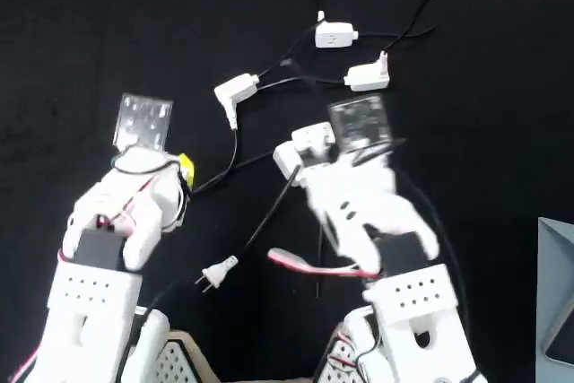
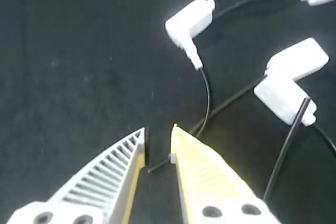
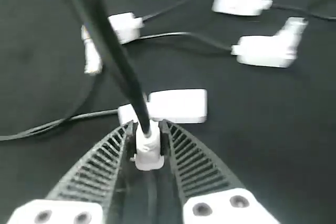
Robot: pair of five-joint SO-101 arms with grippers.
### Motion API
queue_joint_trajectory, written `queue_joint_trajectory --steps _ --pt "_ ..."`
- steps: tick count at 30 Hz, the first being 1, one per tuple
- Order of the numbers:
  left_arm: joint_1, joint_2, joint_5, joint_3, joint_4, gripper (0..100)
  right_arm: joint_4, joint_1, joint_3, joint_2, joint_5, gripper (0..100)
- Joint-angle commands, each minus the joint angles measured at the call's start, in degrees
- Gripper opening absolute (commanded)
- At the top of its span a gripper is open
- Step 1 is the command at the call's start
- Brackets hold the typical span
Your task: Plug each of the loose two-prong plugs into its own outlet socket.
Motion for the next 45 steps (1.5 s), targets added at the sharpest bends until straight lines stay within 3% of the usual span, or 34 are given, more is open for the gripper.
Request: queue_joint_trajectory --steps 1,8,11,15,21,30,38,45 --pt "3.65 11.87 -1.85 -12.62 4.04 8 -3.87 8.53 -3.38 -0.22 0.88 1.2" --pt "8.84 35.60 -2.02 -29.14 4.84 6 -7.30 14.15 -2.95 -0.22 -0.35 1.2" --pt "10.51 46.24 -1.85 -35.74 4.84 12 -7.65 15.21 -2.95 -0.22 -0.35 1.2" --pt "10.95 58.64 6.86 -44.70 4.48 24 -7.65 15.21 -2.95 -0.22 -0.35 1.2" --pt "13.85 73.23 15.38 -57.45 4.84 26 -7.47 15.12 -2.86 -0.22 -0.26 1.2" --pt "19.47 83.43 25.49 -68.00 4.48 26 -7.21 14.95 -2.86 -0.22 0.09 1.2" --pt "18.95 92.04 26.02 -69.76 5.45 26 -7.56 14.68 -1.98 -0.57 0.18 1.2" --pt "19.47 90.73 25.93 -72.22 14.33 26 -7.56 14.68 -1.80 -0.57 -0.18 1.2"
